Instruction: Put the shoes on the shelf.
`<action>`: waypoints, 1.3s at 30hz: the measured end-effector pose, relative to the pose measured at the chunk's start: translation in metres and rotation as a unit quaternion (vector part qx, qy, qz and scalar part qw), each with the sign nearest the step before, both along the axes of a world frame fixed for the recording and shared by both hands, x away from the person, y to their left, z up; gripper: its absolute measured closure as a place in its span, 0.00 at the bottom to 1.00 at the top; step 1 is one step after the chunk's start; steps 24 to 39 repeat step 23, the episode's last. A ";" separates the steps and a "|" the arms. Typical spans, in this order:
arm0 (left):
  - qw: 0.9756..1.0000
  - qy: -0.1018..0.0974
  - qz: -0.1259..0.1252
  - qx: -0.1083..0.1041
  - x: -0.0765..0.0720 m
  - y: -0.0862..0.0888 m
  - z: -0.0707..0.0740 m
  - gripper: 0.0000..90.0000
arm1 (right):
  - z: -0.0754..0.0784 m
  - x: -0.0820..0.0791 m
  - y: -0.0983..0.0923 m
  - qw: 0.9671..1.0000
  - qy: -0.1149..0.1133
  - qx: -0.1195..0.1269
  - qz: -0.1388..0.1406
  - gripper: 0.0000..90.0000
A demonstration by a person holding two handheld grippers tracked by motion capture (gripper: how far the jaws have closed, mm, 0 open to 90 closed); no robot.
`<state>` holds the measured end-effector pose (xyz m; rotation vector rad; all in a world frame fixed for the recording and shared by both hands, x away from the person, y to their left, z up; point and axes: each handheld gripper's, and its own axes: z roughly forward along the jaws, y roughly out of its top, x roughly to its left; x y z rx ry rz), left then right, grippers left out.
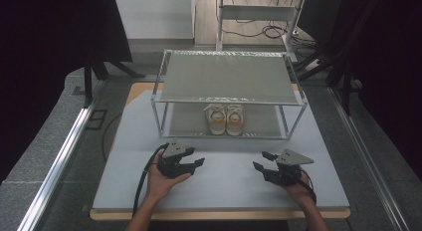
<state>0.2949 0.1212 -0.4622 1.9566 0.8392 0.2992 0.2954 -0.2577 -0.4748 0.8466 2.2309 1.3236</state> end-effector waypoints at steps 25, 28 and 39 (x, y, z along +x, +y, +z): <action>0.999 0.031 0.038 -0.006 -0.012 0.031 -0.022 0.49 | -0.017 -0.008 -0.013 0.999 0.014 -0.035 -0.020 0.50; 0.999 0.031 0.038 -0.006 -0.012 0.031 -0.022 0.49 | -0.017 -0.008 -0.013 0.999 0.014 -0.035 -0.020 0.50; 0.999 0.031 0.038 -0.006 -0.012 0.031 -0.022 0.49 | -0.017 -0.008 -0.013 0.999 0.014 -0.035 -0.020 0.50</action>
